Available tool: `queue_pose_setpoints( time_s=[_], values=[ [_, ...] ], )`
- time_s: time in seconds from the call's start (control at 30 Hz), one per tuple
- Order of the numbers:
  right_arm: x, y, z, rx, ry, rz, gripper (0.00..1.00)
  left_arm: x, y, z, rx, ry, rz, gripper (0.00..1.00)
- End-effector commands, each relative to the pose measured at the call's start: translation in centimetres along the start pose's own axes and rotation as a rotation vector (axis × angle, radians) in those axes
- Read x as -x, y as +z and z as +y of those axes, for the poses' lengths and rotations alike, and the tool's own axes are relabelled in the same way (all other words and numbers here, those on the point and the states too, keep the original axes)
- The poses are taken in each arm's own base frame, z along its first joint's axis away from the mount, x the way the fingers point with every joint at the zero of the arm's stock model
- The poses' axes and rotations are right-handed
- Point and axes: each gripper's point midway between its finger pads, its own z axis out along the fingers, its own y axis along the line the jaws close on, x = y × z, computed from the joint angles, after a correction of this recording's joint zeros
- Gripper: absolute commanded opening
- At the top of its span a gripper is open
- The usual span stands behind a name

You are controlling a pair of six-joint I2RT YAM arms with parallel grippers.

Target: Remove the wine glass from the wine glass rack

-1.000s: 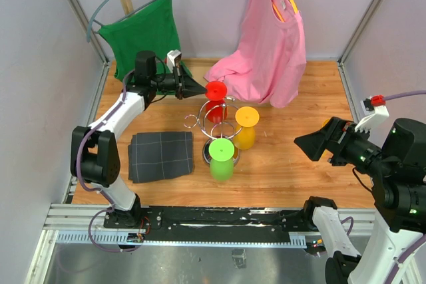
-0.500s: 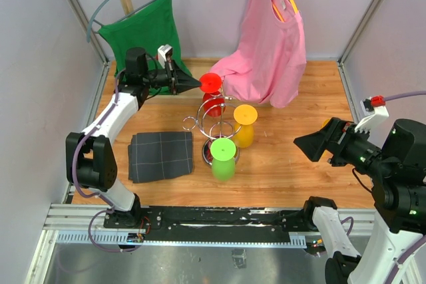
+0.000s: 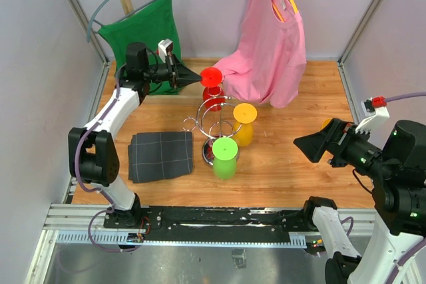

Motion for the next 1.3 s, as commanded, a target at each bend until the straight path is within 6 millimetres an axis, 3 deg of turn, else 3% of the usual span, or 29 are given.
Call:
queue_pose_setpoints(
  time_s=[0.0,0.37,0.53,0.67,0.77,0.9,1.0,1.13,1.2,1.27],
  values=[
    [0.8,-0.4,0.7,0.011,-0.001,-0.043,0.98,0.9,0.5,-0.7,-0.023,0.041,-0.001,0.0],
    [1.4,-0.4,0.9,0.014,0.0,-0.047,0.99,2.1,1.4,-0.5,-0.04,0.062,0.01,0.0],
    [1.3,-0.4,1.0,0.024,-0.001,-0.037,0.99,4.2,-0.9,-2.0,-0.044,0.106,-0.029,0.0],
    [1.2,0.0,0.9,0.038,-0.001,-0.027,0.99,5.4,-3.6,-4.5,-0.013,0.263,-0.054,0.0],
    [1.4,0.6,0.8,0.052,0.009,-0.02,0.98,5.0,-4.8,-6.1,0.039,0.412,-0.042,0.0],
    [2.8,1.6,1.3,0.103,0.03,-0.025,0.99,3.0,-6.4,-8.4,0.088,0.64,-0.04,0.0],
    [5.2,2.5,2.0,0.158,0.042,-0.036,0.99,0.5,-7.5,-11.1,0.054,0.814,-0.035,0.0],
    [8.2,3.2,3.8,0.266,0.057,-0.063,0.99,-4.8,-8.6,-14.2,-0.063,0.983,0.034,0.0],
    [9.4,3.4,4.6,0.313,0.064,-0.074,0.99,-8.5,-9.5,-15.8,-0.133,1.063,0.073,0.0],
    [10.5,3.4,5.4,0.356,0.074,-0.087,0.99,-11.4,-10.1,-16.5,-0.179,1.135,0.098,0.0]
  ],
)
